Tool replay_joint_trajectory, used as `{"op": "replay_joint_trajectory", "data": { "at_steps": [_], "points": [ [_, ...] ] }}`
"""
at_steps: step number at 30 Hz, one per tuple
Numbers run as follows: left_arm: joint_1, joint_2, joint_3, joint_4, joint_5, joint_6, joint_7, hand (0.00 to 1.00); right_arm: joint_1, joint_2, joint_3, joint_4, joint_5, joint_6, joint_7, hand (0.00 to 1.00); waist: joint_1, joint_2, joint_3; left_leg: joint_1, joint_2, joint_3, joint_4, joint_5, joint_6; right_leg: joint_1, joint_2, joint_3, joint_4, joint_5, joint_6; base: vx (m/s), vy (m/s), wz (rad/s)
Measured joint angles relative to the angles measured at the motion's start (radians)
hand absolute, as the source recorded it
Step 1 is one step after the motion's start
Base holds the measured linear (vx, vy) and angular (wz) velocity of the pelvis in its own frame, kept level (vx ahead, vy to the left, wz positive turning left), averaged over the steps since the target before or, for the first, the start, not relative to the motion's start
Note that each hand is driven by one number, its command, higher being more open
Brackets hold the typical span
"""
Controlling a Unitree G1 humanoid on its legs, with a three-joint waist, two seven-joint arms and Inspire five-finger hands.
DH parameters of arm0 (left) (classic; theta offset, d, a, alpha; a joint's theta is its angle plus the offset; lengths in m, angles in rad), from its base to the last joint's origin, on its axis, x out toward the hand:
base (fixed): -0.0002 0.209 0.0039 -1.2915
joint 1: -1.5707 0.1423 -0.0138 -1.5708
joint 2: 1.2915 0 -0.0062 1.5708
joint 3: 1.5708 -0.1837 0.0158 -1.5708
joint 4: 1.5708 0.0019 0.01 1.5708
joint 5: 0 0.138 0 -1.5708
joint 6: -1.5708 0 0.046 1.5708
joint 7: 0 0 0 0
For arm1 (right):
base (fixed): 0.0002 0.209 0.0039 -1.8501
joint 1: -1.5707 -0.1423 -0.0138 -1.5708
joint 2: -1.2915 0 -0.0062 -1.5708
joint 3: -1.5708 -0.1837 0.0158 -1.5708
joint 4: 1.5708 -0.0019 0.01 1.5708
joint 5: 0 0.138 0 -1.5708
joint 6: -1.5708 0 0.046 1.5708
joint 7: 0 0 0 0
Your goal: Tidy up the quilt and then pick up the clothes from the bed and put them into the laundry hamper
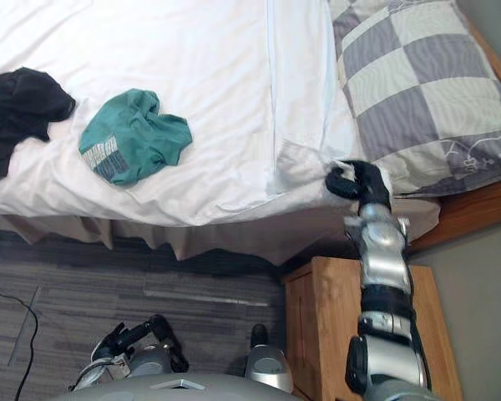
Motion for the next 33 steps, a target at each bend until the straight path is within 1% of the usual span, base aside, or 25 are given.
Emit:
{"op": "replay_joint_trajectory", "data": {
  "at_steps": [1,4,6,7,9,12,14,15,17,19,21,24,26,28,29,30,33],
  "points": [
    [0.003,0.001,0.006,0.0,0.005,0.008,-0.001,1.0,0.046,0.014,-0.048,0.005,0.097,-0.005,0.002,1.0,-0.002,-0.003,-0.007,0.012,0.0,0.006,0.0,-0.002,-0.002,0.009,0.0,0.003,0.0,-0.002,0.0,0.01,-0.006,-0.09],
    [0.014,0.001,0.007,-0.004,0.025,0.014,-0.004,1.0,0.141,0.052,-0.142,0.007,0.248,-0.01,0.014,1.0,-0.003,-0.008,-0.047,0.013,0.0,0.008,0.0,-0.006,-0.005,0.009,-0.001,0.003,-0.001,-0.005,0.001,0.0,-0.002,-0.02],
    [0.017,0.002,0.018,-0.009,0.025,0.014,-0.013,1.0,0.211,0.086,-0.227,0.038,0.365,-0.012,0.028,1.0,-0.002,-0.023,-0.074,0.013,-0.001,0.009,0.0,-0.012,0.002,0.012,-0.003,-0.002,-0.002,-0.005,0.001,0.01,-0.002,0.03],
    [0.018,0.0,0.029,-0.014,0.026,0.013,-0.022,1.0,0.235,0.093,-0.279,0.088,0.405,-0.012,0.037,1.0,-0.001,-0.032,-0.083,0.01,-0.003,0.005,0.0,-0.012,0.002,0.014,-0.003,-0.007,-0.001,-0.01,-0.001,0.01,-0.002,0.13],
    [0.023,0.001,0.036,-0.016,0.031,0.011,-0.031,1.0,0.277,0.094,-0.346,0.149,0.43,-0.012,0.039,1.0,-0.005,-0.041,-0.093,0.009,-0.009,-0.005,0.0,-0.014,0.002,0.025,-0.013,-0.027,0.001,-0.018,0.002,0.0,0.007,0.23],
    [0.038,-0.006,0.034,-0.033,0.033,0.009,-0.053,1.0,0.322,0.095,-0.397,0.155,0.46,-0.012,0.041,1.0,-0.008,-0.037,-0.104,0.007,-0.02,-0.006,0.0,-0.016,0.005,0.029,-0.017,-0.033,0.002,-0.022,0.002,-0.01,0.009,0.12],
    [0.051,-0.011,0.028,-0.035,0.034,0.008,-0.063,1.0,0.324,0.096,-0.412,0.155,0.471,-0.015,0.041,1.0,-0.025,-0.029,-0.123,-0.01,-0.026,-0.02,0.0,-0.016,0.005,0.028,-0.02,-0.056,0.002,-0.028,-0.002,0.0,0.002,0.3],
    [0.054,-0.01,0.025,-0.036,0.033,0.007,-0.068,1.0,0.324,0.096,-0.416,0.155,0.488,-0.019,0.041,1.0,-0.027,-0.025,-0.127,-0.011,-0.027,-0.02,0.0,-0.016,0.005,0.029,-0.022,-0.065,0.003,-0.03,-0.003,0.02,0.012,0.33],
    [0.061,-0.014,0.024,-0.036,0.034,0.006,-0.08,1.0,0.323,0.096,-0.423,0.154,0.501,-0.04,0.04,1.0,-0.024,-0.016,-0.132,-0.013,-0.027,-0.023,0.0,-0.012,0.005,0.039,-0.023,-0.082,0.004,-0.032,-0.006,0.02,0.006,0.27],
    [0.068,-0.014,0.024,-0.036,0.034,0.001,-0.094,1.0,0.321,0.096,-0.427,0.151,0.5,-0.05,0.04,1.0,-0.02,-0.01,-0.14,-0.012,-0.027,-0.028,0.0,-0.009,0.005,0.041,-0.022,-0.093,0.009,-0.039,-0.007,0.01,-0.006,0.18],
    [0.088,-0.014,0.024,-0.035,0.058,-0.008,-0.098,1.0,0.322,0.096,-0.429,0.144,0.499,-0.05,0.039,1.0,-0.019,-0.01,-0.142,-0.01,-0.028,-0.031,0.0,-0.004,0.002,0.041,-0.023,-0.095,0.013,-0.045,-0.009,0.0,-0.003,0.03],
    [0.096,0.0,0.013,-0.032,0.078,-0.008,-0.104,1.0,0.326,0.096,-0.432,0.13,0.497,-0.054,0.03,1.0,-0.021,-0.013,-0.152,-0.002,-0.027,-0.028,0.0,-0.002,0.007,0.04,-0.03,-0.086,0.019,-0.054,-0.008,0.02,0.0,-0.05],
    [0.098,0.004,0.004,-0.026,0.085,-0.008,-0.105,1.0,0.344,0.097,-0.403,0.05,0.495,-0.054,-0.012,1.0,-0.024,-0.011,-0.154,0.007,-0.027,-0.021,0.0,-0.003,0.008,0.039,-0.032,-0.076,0.019,-0.053,-0.005,0.03,-0.002,-0.2],
    [0.103,0.004,0.004,-0.023,0.082,0.0,-0.095,1.0,0.367,0.096,-0.334,-0.126,0.491,-0.055,-0.074,1.0,-0.031,-0.01,-0.155,0.036,-0.025,0.007,0.0,-0.004,0.012,0.04,-0.032,-0.036,0.022,-0.045,0.005,0.02,-0.002,-0.43],
    [0.102,0.004,0.004,-0.022,0.079,0.006,-0.09,1.0,0.367,0.096,-0.319,-0.165,0.491,-0.058,-0.091,1.0,-0.033,-0.01,-0.155,0.045,-0.025,0.015,0.0,-0.004,0.012,0.042,-0.032,-0.026,0.022,-0.045,0.006,0.01,-0.003,-0.44],
    [0.102,0.004,-0.002,-0.019,0.065,0.015,-0.085,1.0,0.363,0.094,-0.288,-0.217,0.49,-0.078,-0.116,0.0,-0.04,-0.013,-0.162,0.054,-0.024,0.025,0.0,-0.006,0.01,0.043,-0.032,-0.016,0.023,-0.045,0.006,0.01,-0.004,-0.33],
    [0.103,0.003,-0.004,0.006,0.024,0.02,-0.074,1.0,0.277,0.083,-0.245,-0.257,0.489,-0.1,-0.151,0.0,-0.062,-0.023,-0.172,0.08,-0.024,0.05,0.0,-0.011,0.005,0.043,-0.033,0.014,0.026,-0.045,0.006,-0.01,-0.005,-0.3]
  ]
}}
